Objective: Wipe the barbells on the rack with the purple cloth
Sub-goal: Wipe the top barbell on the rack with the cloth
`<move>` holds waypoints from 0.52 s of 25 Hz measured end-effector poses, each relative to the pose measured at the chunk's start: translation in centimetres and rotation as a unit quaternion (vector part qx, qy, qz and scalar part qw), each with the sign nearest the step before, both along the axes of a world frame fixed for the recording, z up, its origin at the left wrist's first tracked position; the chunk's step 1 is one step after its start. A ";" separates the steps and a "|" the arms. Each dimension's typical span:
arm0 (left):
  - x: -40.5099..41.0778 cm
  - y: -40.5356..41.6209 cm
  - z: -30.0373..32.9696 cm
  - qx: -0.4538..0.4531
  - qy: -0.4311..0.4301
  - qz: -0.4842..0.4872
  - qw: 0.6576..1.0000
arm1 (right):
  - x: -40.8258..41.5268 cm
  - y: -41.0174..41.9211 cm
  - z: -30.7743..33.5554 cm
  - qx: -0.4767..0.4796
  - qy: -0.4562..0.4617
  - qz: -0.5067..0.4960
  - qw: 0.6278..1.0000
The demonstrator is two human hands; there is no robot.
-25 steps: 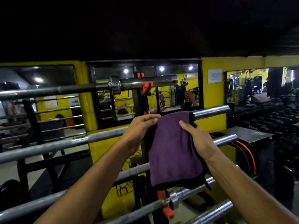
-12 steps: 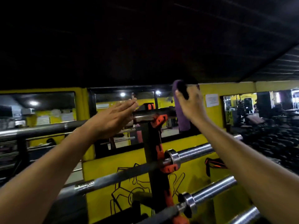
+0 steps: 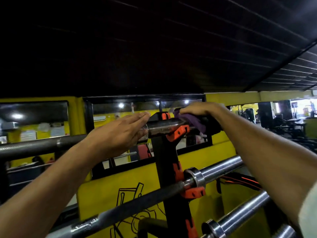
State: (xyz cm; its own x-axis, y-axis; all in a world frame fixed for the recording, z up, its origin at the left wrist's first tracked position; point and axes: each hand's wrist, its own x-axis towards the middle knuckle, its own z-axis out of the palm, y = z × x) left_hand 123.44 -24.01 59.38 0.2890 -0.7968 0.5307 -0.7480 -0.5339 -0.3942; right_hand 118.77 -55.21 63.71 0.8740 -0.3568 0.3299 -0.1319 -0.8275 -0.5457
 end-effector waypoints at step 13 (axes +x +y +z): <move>0.6 0.0 0.4 0.029 0.016 -0.003 0.999 | 0.8 -3.2 -0.5 0.058 -0.033 0.027 0.997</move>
State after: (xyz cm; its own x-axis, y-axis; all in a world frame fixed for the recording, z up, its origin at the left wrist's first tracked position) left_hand 124.05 -24.00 59.75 0.3004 -0.8275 0.4743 -0.7637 -0.5066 -0.4002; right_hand 119.54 -58.37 63.23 0.8709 -0.3483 0.3466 -0.0488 -0.7632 -0.6443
